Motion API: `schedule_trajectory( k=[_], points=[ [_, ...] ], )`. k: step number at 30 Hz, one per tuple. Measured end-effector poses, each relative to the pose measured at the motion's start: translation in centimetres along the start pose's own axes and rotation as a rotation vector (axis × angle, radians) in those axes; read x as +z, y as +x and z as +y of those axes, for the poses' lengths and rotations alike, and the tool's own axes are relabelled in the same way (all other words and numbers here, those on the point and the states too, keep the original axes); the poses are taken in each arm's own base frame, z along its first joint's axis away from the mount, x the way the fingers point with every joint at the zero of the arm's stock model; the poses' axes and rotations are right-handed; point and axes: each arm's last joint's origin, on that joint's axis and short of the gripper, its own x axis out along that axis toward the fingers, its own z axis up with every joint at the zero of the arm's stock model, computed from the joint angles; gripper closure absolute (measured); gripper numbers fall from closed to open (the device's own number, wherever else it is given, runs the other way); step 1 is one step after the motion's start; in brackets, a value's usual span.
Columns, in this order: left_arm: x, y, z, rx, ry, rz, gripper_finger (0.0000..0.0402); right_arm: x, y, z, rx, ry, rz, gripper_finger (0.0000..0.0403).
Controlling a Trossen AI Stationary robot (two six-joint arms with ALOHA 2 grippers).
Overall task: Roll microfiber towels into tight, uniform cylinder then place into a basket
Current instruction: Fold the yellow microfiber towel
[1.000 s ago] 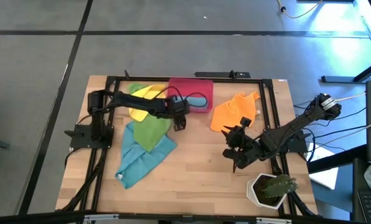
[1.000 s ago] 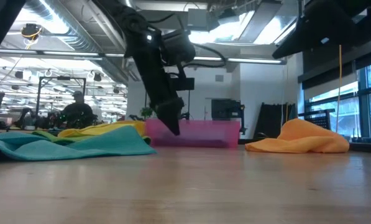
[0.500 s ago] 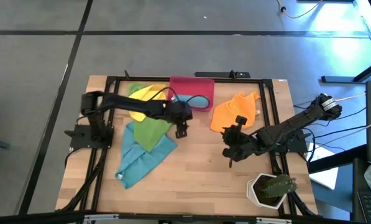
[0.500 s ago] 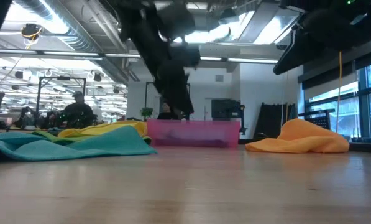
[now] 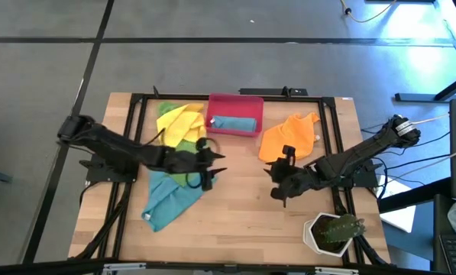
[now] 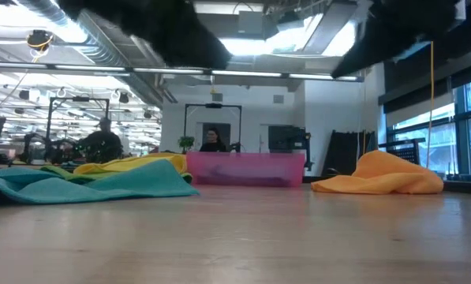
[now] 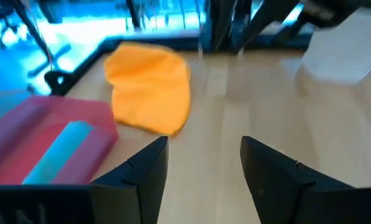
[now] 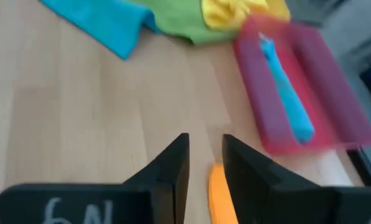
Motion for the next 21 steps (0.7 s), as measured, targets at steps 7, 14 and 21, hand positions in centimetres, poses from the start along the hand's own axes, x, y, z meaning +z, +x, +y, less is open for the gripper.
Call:
schedule_trajectory(
  k=[7, 14, 21],
  points=[
    [-2.8, -0.8, 0.4, 0.03, -0.025, -0.121, 0.021, 1.4, 0.3, 0.2, 0.016, -0.023, -0.107, 0.0305],
    [-2.5, -0.6, 1.2, 0.062, 0.051, -0.144, 0.021, 1.2, 2.2, -0.1, -0.032, -0.096, -0.056, 0.0305],
    [-1.8, -0.3, 2.3, 0.112, 0.093, -0.203, 0.021, 1.0, 5.5, -0.8, -0.046, -0.125, 0.007, 0.0305]
  ],
)
